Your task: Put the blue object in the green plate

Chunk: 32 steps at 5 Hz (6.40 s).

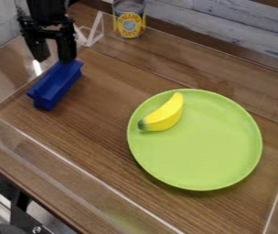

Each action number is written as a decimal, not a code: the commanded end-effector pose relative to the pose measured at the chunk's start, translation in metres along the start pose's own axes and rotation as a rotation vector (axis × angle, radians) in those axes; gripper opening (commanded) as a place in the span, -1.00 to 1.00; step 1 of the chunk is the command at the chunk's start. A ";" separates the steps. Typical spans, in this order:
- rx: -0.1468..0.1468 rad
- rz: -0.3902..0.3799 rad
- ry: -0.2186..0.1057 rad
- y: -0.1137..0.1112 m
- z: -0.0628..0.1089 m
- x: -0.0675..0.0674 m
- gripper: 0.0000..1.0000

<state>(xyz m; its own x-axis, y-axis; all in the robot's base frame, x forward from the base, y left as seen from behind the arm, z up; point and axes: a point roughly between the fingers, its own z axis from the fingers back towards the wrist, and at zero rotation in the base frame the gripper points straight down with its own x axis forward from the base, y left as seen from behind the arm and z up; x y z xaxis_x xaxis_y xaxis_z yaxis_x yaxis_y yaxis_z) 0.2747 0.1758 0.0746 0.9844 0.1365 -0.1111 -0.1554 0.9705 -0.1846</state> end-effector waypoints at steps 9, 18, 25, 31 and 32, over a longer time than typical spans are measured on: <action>0.024 -0.107 -0.091 -0.032 0.044 0.006 -1.00; -0.071 -0.287 -0.196 -0.272 0.063 0.000 -1.00; 0.034 -0.308 -0.196 -0.307 0.019 0.016 -1.00; 0.052 -0.266 -0.190 -0.289 -0.004 -0.054 1.00; 0.057 -0.268 -0.179 -0.288 -0.012 -0.062 1.00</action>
<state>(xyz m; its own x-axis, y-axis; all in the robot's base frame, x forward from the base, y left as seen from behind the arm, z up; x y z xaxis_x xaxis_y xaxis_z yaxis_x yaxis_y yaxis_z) 0.2550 -0.1127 0.1038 0.9948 -0.0938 0.0398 0.0978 0.9886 -0.1146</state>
